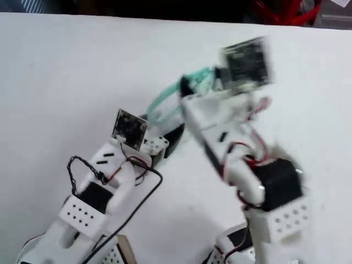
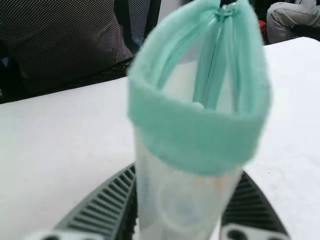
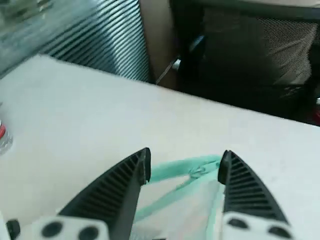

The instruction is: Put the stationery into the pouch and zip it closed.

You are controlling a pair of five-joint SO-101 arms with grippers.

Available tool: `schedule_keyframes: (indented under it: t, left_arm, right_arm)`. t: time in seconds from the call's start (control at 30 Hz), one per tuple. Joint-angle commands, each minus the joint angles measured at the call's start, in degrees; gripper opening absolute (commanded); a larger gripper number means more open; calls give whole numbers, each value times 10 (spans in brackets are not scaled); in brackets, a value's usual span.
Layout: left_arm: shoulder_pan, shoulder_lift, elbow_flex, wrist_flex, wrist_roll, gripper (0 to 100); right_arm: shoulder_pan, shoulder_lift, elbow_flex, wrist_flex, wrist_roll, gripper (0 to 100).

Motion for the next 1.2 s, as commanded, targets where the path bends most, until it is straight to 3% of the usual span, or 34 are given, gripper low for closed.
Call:
schedule_keyframes:
  t: [0.0,0.3,0.4,0.5,0.6,0.9,1.07,1.17]
  left_arm:
    - [-6,2,-6,-16,5,234]
    - [-6,2,-5,-16,7,222]
    - [-2,1,-5,-16,5,138]
    - [-1,1,-7,-17,4,40]
    - [-1,1,-4,-29,4,40]
    - [4,4,-4,-37,4,57]
    - [44,5,-4,-33,-92,23]
    - [51,5,-4,-21,-96,25]
  right_arm:
    - [83,22,-53,15,-54,215]
    - [204,225,-75,70,-71,212]
    - [241,245,-78,75,41,212]
    - [249,246,-40,73,236,214]
    - [247,225,40,29,338,215]
    - [153,95,346,-277,357,215]
    - [149,41,484,-422,265,214]
    - [149,9,539,-474,231,212]
